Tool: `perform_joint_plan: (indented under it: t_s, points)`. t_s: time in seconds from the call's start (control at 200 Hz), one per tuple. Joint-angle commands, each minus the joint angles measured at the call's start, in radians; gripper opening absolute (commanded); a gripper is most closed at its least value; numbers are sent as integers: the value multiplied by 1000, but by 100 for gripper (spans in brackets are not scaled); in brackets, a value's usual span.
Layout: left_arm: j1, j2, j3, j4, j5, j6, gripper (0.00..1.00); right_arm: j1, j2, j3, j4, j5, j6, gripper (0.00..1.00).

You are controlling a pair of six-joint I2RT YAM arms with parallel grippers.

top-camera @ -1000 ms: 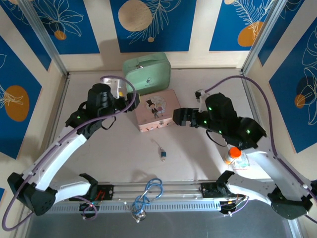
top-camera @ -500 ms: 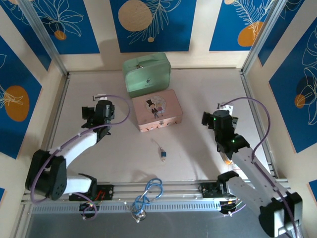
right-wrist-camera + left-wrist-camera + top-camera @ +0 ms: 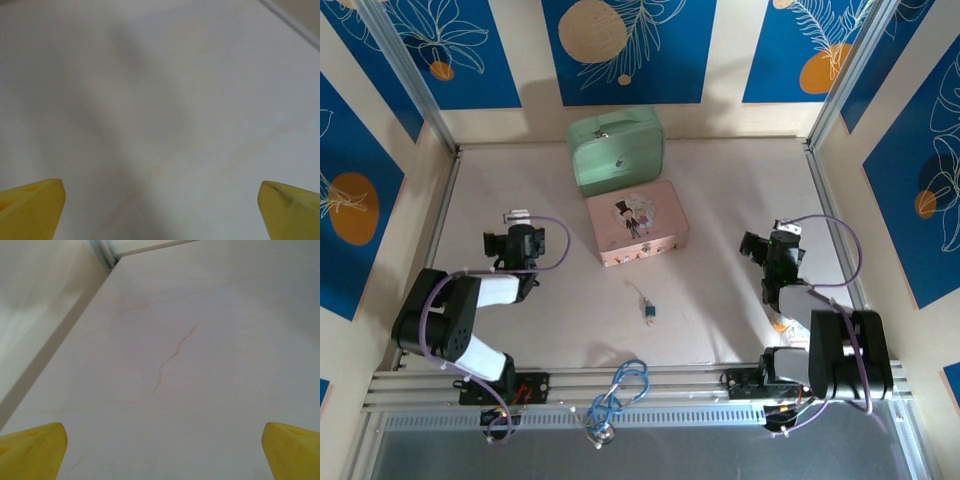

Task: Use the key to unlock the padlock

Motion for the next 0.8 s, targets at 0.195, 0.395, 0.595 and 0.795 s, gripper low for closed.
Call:
perform_joint_plan:
  t_s: [0.195, 0.395, 0.595, 0.795]
  points:
    - [81, 45, -100, 315, 321, 12, 100, 26, 233, 73, 322, -318, -154, 99]
    - [95, 37, -94, 288, 339, 4, 99, 43, 233, 73, 324, -286, -164, 99]
    - [93, 41, -96, 305, 339, 11, 99, 42, 233, 76, 322, -288, -164, 99]
    - [92, 43, -97, 310, 341, 13, 100, 40, 233, 76, 318, -293, -163, 99]
